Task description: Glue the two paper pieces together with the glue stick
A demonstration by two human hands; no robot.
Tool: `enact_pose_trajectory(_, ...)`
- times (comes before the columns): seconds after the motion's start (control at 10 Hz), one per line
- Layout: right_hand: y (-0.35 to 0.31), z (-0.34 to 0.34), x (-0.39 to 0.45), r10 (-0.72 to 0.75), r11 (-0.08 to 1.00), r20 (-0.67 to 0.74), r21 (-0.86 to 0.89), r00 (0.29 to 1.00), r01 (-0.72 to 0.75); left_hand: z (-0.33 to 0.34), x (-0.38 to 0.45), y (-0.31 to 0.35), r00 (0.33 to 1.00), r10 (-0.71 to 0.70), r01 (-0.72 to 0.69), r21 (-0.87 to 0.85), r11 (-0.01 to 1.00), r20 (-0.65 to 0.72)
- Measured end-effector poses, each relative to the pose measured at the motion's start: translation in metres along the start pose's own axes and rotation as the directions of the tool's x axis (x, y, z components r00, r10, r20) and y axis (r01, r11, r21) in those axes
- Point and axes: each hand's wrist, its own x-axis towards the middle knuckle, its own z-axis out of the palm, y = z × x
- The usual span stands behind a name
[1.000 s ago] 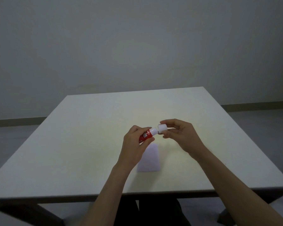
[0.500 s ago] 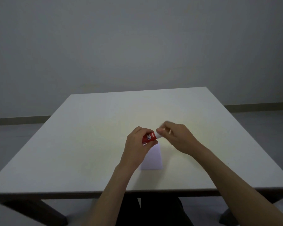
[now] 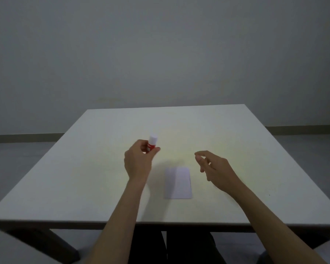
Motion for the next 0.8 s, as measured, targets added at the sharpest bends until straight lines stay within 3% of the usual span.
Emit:
enact_pose_trajectory(0.1,0.008,0.003,-0.008,0.018,1.0,0.027,-0.01,0.999,-0.018,-0.001,0.023,-0.009,0.985,-0.13,0.131,0.002,0.991,-0.112)
enact_pose_trajectory(0.2,0.012,0.005,-0.016,0.02,1.0,0.052,-0.016,0.998,-0.019,0.003,0.036,-0.019,0.976,-0.18,0.184,0.021,0.983,-0.123)
enact_pose_trajectory(0.8,0.01,0.019,-0.016,0.052,0.998,0.077,0.026,0.996,-0.054,0.022,0.034,-0.04,0.978,-0.202,0.207,0.124,0.97,-0.054)
